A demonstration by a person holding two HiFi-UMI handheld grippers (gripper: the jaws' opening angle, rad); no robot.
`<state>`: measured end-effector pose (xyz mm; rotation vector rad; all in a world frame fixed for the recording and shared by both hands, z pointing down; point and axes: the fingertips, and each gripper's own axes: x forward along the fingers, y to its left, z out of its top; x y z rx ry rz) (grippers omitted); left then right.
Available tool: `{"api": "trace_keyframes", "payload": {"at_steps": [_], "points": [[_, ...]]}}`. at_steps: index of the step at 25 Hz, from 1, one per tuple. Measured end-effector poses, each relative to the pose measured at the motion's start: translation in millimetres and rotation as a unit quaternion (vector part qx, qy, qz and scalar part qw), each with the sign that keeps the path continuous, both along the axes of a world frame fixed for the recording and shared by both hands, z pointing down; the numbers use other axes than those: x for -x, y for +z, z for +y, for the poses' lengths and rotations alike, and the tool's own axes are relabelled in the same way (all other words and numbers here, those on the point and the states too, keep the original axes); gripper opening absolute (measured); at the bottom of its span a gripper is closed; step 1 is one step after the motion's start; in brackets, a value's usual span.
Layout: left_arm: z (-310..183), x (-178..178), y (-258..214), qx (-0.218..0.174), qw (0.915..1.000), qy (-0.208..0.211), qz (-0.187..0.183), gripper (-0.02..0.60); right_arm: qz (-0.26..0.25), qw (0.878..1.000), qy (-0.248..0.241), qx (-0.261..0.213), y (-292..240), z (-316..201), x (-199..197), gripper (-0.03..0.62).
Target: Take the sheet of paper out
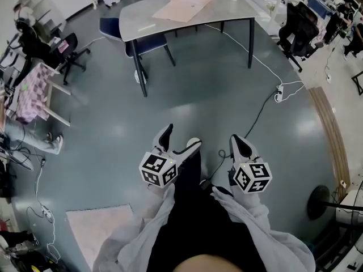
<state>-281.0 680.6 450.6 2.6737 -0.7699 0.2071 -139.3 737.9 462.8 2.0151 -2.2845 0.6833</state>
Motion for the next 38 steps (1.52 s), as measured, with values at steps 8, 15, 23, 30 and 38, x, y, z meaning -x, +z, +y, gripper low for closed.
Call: {"api": "trace_keyframes", "payload": {"at_steps": [8,15,23,30,38], "points": [[-85.5,-18.4,0.0,0.004,1.0,-0.001,-0.001,0.486,-0.001,1.0,0.001,0.006,-2.2,-81.1,-18.3,0.009],[-171.2,-40.3,-5.5,-0.001,1.0,0.005,-0.006,0.46,0.008,1.0,0.013,0.003,-13.5,-166.4,-44.8,0.009],[-253.1,-50.0,-8.7,-0.008,0.9998,0.015,-0.014,0.446,0.011,1.0,0.027,0.002,-15.7,-244.4,-60.4,0.009],[-309.2,-51.4,-11.4,-0.016,0.9996,0.024,-0.007,0.44,0.017,0.999,0.034,-0.006,-16.6,-300.6,-62.9,0.009],[-326.6,-58.6,-6.2,0.003,0.9994,0.033,-0.003,0.436,0.017,1.0,0.017,-0.002,-18.2,-330.9,-56.8,0.009]]}}
